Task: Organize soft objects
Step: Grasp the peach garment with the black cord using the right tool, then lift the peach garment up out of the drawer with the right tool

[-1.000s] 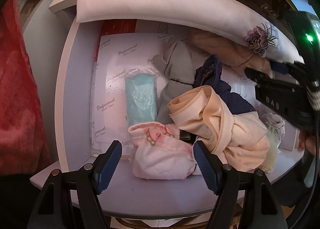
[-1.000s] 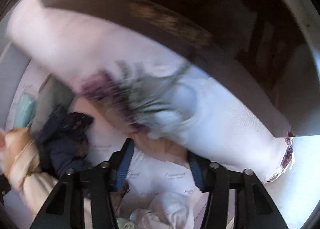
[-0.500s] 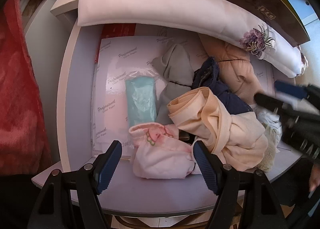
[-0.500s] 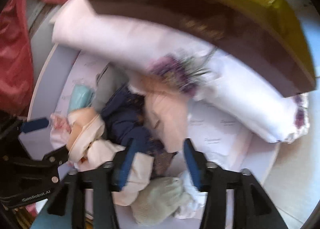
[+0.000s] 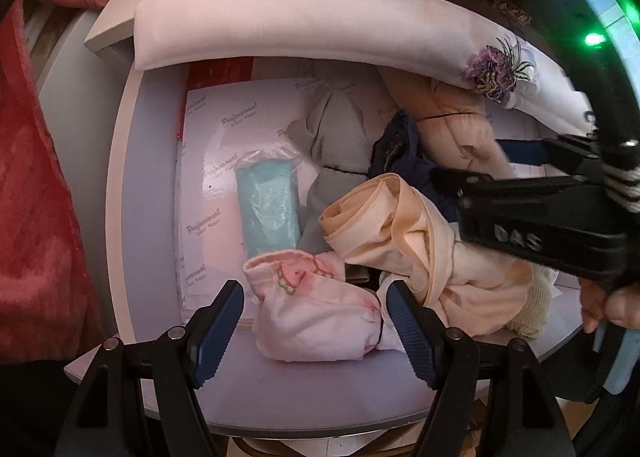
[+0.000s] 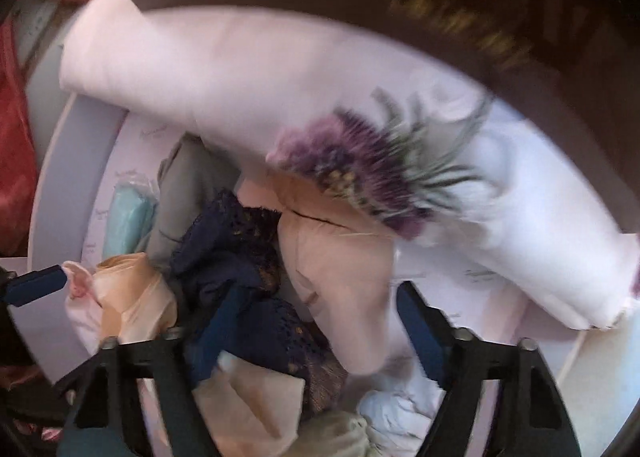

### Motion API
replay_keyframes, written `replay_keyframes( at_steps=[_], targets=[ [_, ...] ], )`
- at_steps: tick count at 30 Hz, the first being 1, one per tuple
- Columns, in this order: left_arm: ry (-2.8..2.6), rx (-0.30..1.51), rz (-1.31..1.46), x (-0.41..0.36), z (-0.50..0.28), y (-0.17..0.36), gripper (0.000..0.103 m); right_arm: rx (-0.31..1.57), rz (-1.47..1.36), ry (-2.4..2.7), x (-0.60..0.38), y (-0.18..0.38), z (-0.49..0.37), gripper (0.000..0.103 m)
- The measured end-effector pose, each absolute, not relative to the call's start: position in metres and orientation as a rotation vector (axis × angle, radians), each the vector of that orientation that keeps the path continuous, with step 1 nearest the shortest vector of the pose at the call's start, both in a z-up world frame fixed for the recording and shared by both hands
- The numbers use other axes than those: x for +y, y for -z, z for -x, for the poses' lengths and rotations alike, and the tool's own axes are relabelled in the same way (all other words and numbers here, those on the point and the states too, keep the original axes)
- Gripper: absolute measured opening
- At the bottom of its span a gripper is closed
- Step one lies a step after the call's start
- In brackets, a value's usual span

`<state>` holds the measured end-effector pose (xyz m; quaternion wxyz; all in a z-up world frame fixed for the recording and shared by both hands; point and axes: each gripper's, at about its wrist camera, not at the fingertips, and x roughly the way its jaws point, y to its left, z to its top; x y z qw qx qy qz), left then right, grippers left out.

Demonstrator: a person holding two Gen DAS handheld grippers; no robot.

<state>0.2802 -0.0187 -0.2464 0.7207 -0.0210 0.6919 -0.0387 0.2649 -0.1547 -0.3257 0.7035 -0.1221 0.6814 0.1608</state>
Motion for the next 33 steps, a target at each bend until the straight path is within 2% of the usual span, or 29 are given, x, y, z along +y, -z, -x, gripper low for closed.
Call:
replay_keyframes(
  at_steps=[1, 2, 9, 15, 17, 22, 25, 27, 29, 32, 33],
  targets=[
    [0.087, 1.529, 0.044, -0.021, -0.281, 0.246, 0.075, 1.514, 0.276, -0.345, -0.155, 0.329, -0.267, 0.054],
    [0.089, 1.529, 0.038, -0.023, -0.281, 0.247, 0.075, 1.513, 0.279, -0.332, -0.161, 0.335, -0.269, 0.041],
    [0.086, 1.534, 0.037, -0.033, -0.281, 0.248, 0.075, 1.531, 0.247, -0.331, -0.166, 0.351, -0.271, 0.038],
    [0.087, 1.542, 0.057, -0.02, -0.278, 0.253, 0.075, 1.527, 0.24, -0.337, -0.19, 0.327, -0.276, 0.021],
    [0.086, 1.548, 0.076, -0.016, -0.277, 0.254, 0.075, 1.53, 0.244, -0.344, -0.192, 0.308, -0.276, 0.018],
    [0.097, 1.54, 0.058, -0.015, -0.276, 0.252, 0.075, 1.537, 0.247, -0.341, -0.201, 0.288, -0.273, 0.019],
    [0.099, 1.534, 0.048, -0.015, -0.276, 0.252, 0.075, 1.553, 0.234, -0.337, -0.204, 0.293, -0.276, 0.037],
    [0.099, 1.534, 0.05, -0.014, -0.276, 0.252, 0.075, 1.541, 0.234, -0.325, -0.206, 0.298, -0.281, 0.056],
    [0.104, 1.53, 0.043, -0.017, -0.276, 0.253, 0.075, 1.534, 0.229, -0.306, -0.207, 0.298, -0.286, 0.068],
    [0.112, 1.523, 0.022, -0.023, -0.276, 0.254, 0.075, 1.517, 0.233, -0.292, -0.208, 0.298, -0.293, 0.066],
    [0.113, 1.522, 0.017, -0.026, -0.277, 0.254, 0.075, 1.516, 0.228, -0.3, -0.207, 0.299, -0.294, 0.057]
  ],
)
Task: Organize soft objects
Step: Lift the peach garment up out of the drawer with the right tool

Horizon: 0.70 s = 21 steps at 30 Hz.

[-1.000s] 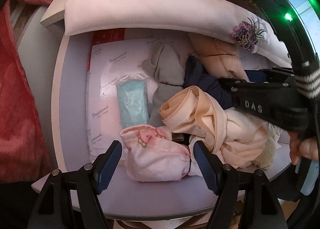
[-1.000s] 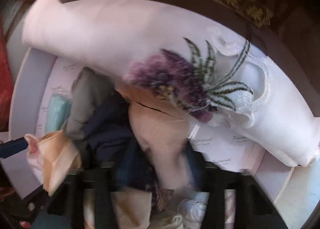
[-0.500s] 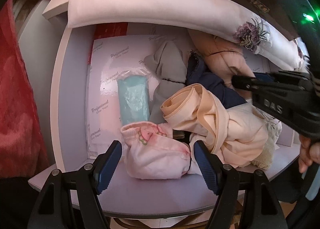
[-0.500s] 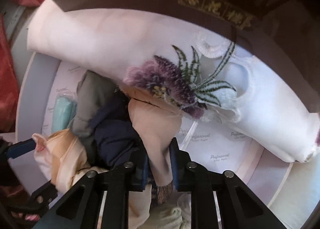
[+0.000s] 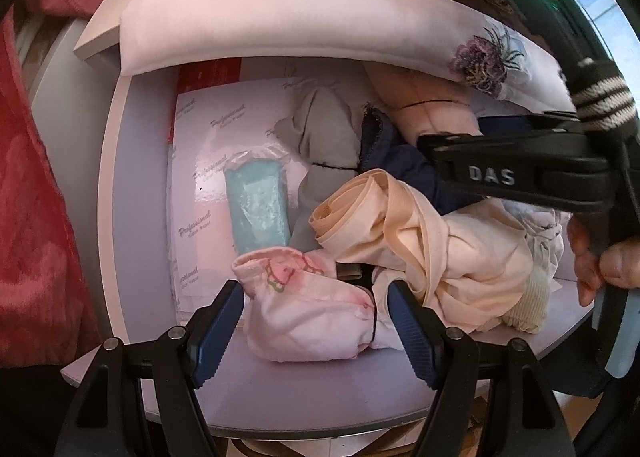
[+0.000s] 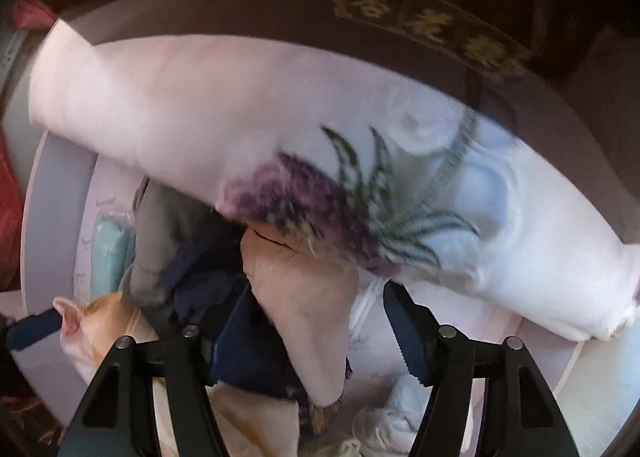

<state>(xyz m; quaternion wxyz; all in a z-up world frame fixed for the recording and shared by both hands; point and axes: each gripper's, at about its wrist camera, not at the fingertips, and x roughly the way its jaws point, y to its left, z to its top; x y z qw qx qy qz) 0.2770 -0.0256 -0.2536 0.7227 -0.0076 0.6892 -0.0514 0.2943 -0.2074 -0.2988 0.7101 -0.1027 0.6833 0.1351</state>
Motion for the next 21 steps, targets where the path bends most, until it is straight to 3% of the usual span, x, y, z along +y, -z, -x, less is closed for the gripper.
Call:
replay_keyframes(
  at_steps=[1, 3, 6, 21],
  targets=[
    [0.113, 1.523, 0.016, -0.029, -0.278, 0.254, 0.075, 1.516, 0.23, -0.307, -0.207, 0.299, -0.295, 0.047],
    [0.111, 1.526, 0.018, -0.031, -0.278, 0.255, 0.075, 1.506, 0.266, -0.315, -0.202, 0.299, -0.295, 0.037],
    [0.112, 1.524, 0.009, -0.033, -0.279, 0.255, 0.075, 1.502, 0.287, -0.323, -0.203, 0.284, -0.291, 0.032],
    [0.161, 1.481, -0.008, -0.045, -0.276, 0.249, 0.066, 1.519, 0.213, -0.326, -0.245, 0.201, -0.263, 0.03]
  ],
)
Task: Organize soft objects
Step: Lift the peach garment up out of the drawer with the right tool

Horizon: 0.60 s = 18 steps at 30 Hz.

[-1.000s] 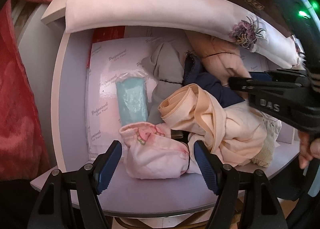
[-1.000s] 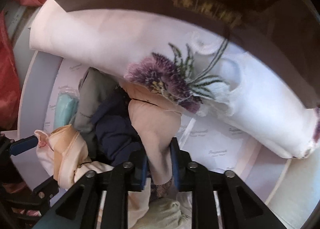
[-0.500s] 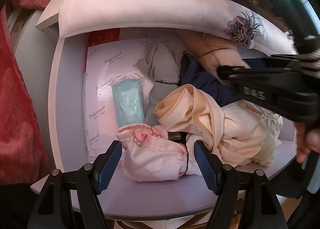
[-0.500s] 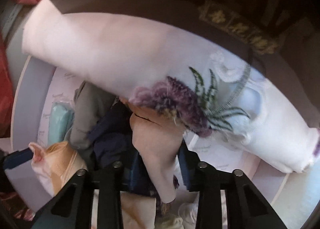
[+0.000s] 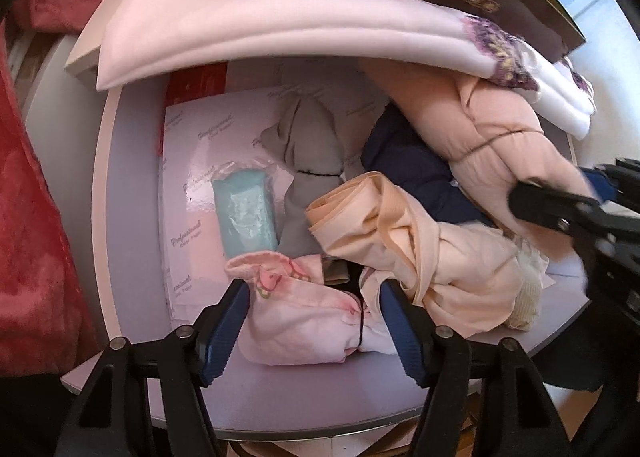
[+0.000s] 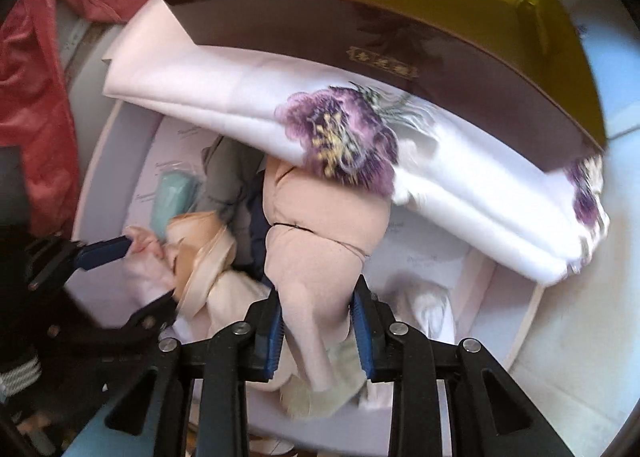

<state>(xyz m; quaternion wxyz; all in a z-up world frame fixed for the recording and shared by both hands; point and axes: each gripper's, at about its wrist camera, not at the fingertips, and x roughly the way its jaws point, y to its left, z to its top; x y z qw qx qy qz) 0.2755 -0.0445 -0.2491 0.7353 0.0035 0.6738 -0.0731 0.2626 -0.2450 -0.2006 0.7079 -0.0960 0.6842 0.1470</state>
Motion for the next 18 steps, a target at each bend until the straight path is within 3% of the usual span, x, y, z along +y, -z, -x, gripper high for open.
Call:
replay_keyframes(
  at_steps=[9, 18],
  targets=[
    [0.25, 1.38, -0.071, -0.064, -0.273, 0.231, 0.064, 1.493, 0.119, -0.333, -0.264, 0.164, -0.217, 0.027],
    [0.302, 1.385, -0.078, -0.08, -0.269, 0.235, 0.047, 1.4, 0.032, -0.32, -0.276, 0.12, -0.194, 0.025]
  ],
)
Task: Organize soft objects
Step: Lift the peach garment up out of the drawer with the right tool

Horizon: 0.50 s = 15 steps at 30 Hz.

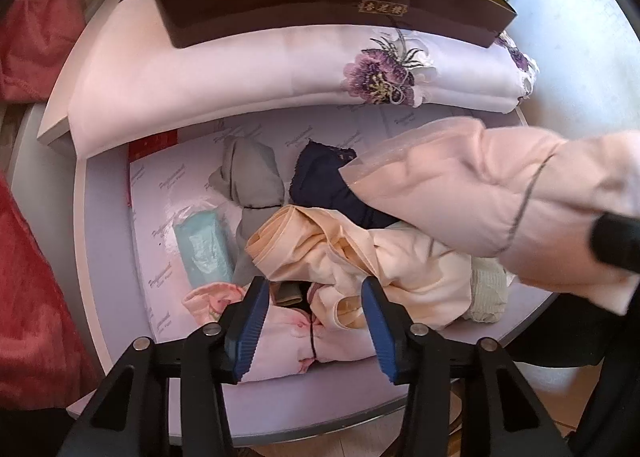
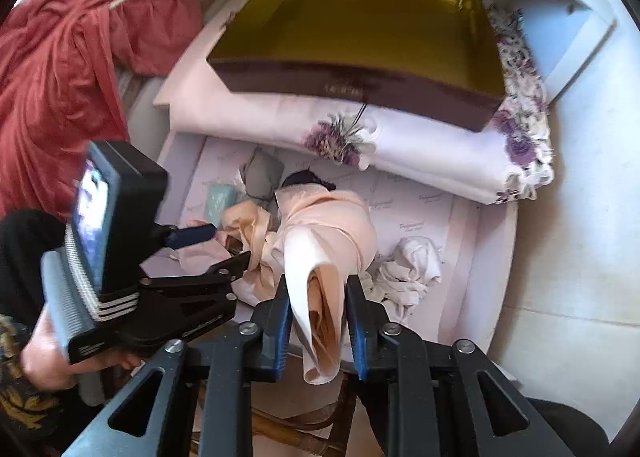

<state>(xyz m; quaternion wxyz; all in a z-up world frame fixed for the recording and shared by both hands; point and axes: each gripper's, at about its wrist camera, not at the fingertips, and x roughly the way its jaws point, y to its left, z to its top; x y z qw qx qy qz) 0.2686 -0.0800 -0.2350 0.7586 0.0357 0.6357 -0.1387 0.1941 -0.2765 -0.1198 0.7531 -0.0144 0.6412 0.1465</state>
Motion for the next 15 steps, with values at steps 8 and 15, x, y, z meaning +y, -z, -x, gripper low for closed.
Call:
replay_keyframes(
  at_steps=[8, 15],
  targets=[
    [0.324, 1.381, -0.132, -0.091, -0.265, 0.238, 0.044, 1.499, 0.065, -0.348, -0.264, 0.154, -0.191, 0.031],
    [0.328, 1.393, -0.126, -0.091, -0.264, 0.239, 0.044, 1.601, -0.064, -0.336, -0.275, 0.181, -0.207, 0.073]
  ],
)
